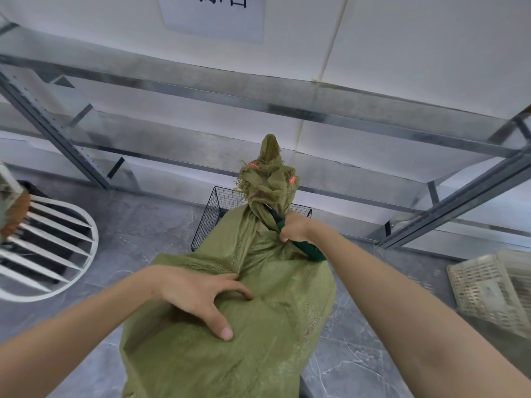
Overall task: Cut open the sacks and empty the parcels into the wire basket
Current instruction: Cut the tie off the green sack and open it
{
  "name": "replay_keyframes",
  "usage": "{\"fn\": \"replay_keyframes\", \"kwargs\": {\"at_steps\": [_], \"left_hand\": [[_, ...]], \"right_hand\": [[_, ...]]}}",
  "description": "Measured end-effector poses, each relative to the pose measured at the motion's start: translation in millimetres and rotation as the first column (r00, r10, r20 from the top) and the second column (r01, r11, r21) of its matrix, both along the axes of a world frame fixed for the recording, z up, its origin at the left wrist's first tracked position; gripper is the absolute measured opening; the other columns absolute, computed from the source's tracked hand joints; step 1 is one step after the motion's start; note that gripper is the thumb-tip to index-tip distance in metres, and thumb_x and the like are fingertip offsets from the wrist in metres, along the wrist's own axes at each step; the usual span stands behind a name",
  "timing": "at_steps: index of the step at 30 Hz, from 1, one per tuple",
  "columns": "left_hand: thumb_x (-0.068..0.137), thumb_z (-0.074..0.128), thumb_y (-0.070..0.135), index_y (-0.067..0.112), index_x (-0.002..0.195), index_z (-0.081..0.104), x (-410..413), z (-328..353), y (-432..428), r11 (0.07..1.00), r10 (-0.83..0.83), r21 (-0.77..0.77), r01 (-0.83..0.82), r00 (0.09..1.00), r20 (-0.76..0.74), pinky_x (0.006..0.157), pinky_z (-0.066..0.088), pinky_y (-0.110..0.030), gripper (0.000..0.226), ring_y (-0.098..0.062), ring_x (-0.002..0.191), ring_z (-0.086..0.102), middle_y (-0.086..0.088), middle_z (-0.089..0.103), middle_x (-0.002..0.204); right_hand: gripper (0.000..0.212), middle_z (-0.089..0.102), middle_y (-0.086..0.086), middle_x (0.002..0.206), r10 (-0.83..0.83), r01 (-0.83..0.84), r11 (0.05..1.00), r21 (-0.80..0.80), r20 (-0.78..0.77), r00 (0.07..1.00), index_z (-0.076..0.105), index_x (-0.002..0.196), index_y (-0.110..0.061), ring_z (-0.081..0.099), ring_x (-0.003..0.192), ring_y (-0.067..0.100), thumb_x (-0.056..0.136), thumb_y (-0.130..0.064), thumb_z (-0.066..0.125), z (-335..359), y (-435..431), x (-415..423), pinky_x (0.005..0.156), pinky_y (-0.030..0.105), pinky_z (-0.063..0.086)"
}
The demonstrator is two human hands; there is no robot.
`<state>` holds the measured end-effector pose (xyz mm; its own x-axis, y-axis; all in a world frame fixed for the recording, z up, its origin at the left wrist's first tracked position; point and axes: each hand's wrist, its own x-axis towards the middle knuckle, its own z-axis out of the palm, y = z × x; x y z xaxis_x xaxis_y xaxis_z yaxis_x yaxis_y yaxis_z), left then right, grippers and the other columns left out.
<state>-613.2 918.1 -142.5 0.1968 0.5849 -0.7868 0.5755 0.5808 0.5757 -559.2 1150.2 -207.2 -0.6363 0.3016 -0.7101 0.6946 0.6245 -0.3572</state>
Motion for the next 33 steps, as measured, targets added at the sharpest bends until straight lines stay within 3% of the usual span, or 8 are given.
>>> {"fn": "replay_keyframes", "kwargs": {"at_steps": [3, 8, 13, 15, 18, 22, 31, 33], "left_hand": [[0.042, 0.064, 0.077, 0.05, 0.145, 0.012, 4, 7, -5, 0.999, -0.023, -0.027, 0.023, 1.0, 0.0, 0.111, 0.006, -0.019, 0.118, 0.002, 0.141, 0.001, 0.02, -0.008, 0.156], [0.071, 0.072, 0.056, 0.046, 0.146, -0.007, 12, 6, -22, 0.996, -0.086, 0.018, 0.087, 0.996, -0.034, 0.117, 0.002, -0.029, 0.109, 0.006, 0.139, -0.002, 0.032, -0.007, 0.15], [0.083, 0.059, 0.056, 0.05, 0.14, 0.017, 16, 4, -32, 0.977, 0.036, 0.214, -0.025, 0.998, -0.045, 0.112, 0.014, -0.01, 0.07, 0.019, 0.129, 0.02, 0.045, 0.015, 0.134], [0.087, 0.049, 0.055, 0.049, 0.128, 0.038, 23, 3, -33, 0.934, 0.158, 0.325, -0.145, 0.987, -0.013, 0.108, 0.028, -0.013, 0.043, 0.018, 0.122, 0.037, 0.04, 0.037, 0.132], [0.088, 0.037, 0.065, 0.029, 0.103, 0.065, 25, -11, -33, 0.827, 0.335, 0.485, -0.284, 0.942, -0.019, 0.09, 0.047, -0.023, 0.048, 0.006, 0.098, 0.059, 0.02, 0.066, 0.103], [0.092, 0.05, 0.046, 0.045, 0.066, 0.053, 24, -24, -24, 0.711, 0.496, 0.628, -0.317, 0.859, -0.127, 0.058, 0.036, -0.016, 0.027, 0.008, 0.058, 0.047, 0.025, 0.053, 0.058], [0.083, 0.049, 0.063, 0.038, 0.052, 0.049, 13, -23, -2, 0.64, 0.61, 0.7, -0.316, 0.763, -0.214, 0.049, 0.028, -0.015, 0.04, 0.007, 0.051, 0.047, 0.026, 0.053, 0.054], [0.09, 0.055, 0.045, 0.045, 0.057, 0.049, 8, -22, 1, 0.656, 0.601, 0.704, -0.271, 0.752, -0.27, 0.049, 0.028, -0.015, 0.033, 0.006, 0.052, 0.047, 0.026, 0.054, 0.056]], "right_hand": [[0.032, 0.056, 0.019, 0.112, -0.007, 0.008, 1.0, -0.004, 0.012, 1.0, 0.053, 0.115, 0.003, 0.052, 0.093, 0.026, 0.085, -0.009, 0.056, 1, 1, 0, 0.086, 0.038, 0.047], [0.012, 0.044, 0.008, 0.088, 0.054, -0.054, 0.999, -0.008, 0.054, 0.997, 0.049, 0.094, -0.005, 0.043, 0.08, 0.022, 0.088, -0.013, 0.055, 2, 0, 0, 0.062, 0.029, 0.034], [0.014, 0.044, 0.005, 0.083, 0.075, -0.075, 0.997, -0.014, 0.054, 0.996, 0.046, 0.093, -0.005, 0.043, 0.077, 0.021, 0.087, -0.013, 0.056, 1, -1, -1, 0.062, 0.03, 0.034], [0.014, 0.046, 0.007, 0.087, 0.081, -0.08, 0.997, -0.013, 0.053, 0.995, 0.046, 0.094, -0.005, 0.044, 0.078, 0.021, 0.087, -0.014, 0.056, 0, -1, 0, 0.065, 0.031, 0.035], [0.014, 0.046, 0.008, 0.09, 0.09, -0.09, 0.996, -0.002, 0.052, 0.995, 0.047, 0.095, -0.005, 0.045, 0.08, 0.021, 0.088, -0.014, 0.055, -2, 0, 0, 0.068, 0.031, 0.037], [0.011, 0.042, 0.004, 0.078, 0.078, -0.078, 0.997, -0.006, 0.061, 0.995, 0.046, 0.086, -0.006, 0.04, 0.066, 0.016, 0.089, -0.013, 0.055, -6, 1, 1, 0.056, 0.028, 0.032], [0.011, 0.043, 0.005, 0.079, 0.038, -0.038, 0.999, -0.008, 0.053, 0.998, 0.045, 0.085, -0.005, 0.041, 0.067, 0.017, 0.089, -0.01, 0.054, -11, 6, 4, 0.055, 0.028, 0.032], [0.011, 0.043, 0.005, 0.079, 0.029, -0.029, 1.0, -0.011, 0.051, 0.998, 0.046, 0.091, -0.004, 0.041, 0.066, 0.016, 0.089, -0.01, 0.054, -13, 7, 1, 0.055, 0.028, 0.032]]}}
